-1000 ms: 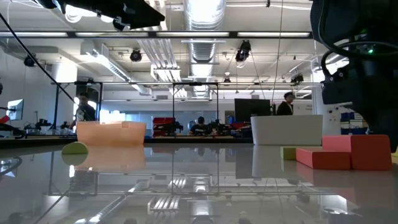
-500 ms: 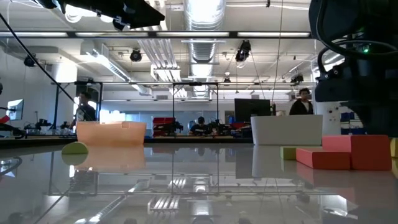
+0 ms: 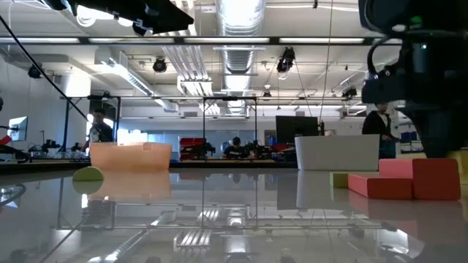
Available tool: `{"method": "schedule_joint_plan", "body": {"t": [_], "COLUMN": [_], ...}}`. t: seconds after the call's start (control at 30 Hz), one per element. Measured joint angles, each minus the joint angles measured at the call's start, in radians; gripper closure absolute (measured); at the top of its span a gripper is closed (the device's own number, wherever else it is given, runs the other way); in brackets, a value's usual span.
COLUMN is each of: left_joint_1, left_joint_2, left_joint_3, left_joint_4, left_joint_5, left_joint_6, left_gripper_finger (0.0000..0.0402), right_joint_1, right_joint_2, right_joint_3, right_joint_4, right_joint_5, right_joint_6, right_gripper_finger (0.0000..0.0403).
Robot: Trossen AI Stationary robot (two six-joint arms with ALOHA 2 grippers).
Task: Sort & place blocks by color
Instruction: Put the left yellow rectangular block into the blue basket
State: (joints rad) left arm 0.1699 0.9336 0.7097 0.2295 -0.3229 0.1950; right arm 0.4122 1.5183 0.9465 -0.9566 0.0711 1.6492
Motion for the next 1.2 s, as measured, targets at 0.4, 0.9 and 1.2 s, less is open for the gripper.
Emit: {"method": "schedule_joint_plan", "body": {"t": [0.4, 0.9, 1.2], "left_joint_1": [-0.010, -0.104, -0.170], "left_joint_2": [0.015, 0.053, 0.116], "left_joint_3": [-0.004, -0.004, -0.001], "left_joint_4": [-0.005, 0.015, 0.073], "left_joint_5": [0.004, 0.018, 0.023], "left_joint_6": [-0.101, -0.193, -0.219], "left_gripper_finger": [0.0219, 0.0219, 0.0219], "right_joint_1": [0.000, -0.116, -0.228], "right_joint_2": [-0.074, -0.248, -0.270], "right_joint_3": [0.026, 0.012, -0.047], "right_joint_4": [-0.011, 0.202, 0.706], "right_joint_5": [0.307, 0.699, 0.516], "right_joint_6": [-0.248, -0.869, -1.428], "right_gripper_finger": [0.0357, 0.0358, 0.0358]}}
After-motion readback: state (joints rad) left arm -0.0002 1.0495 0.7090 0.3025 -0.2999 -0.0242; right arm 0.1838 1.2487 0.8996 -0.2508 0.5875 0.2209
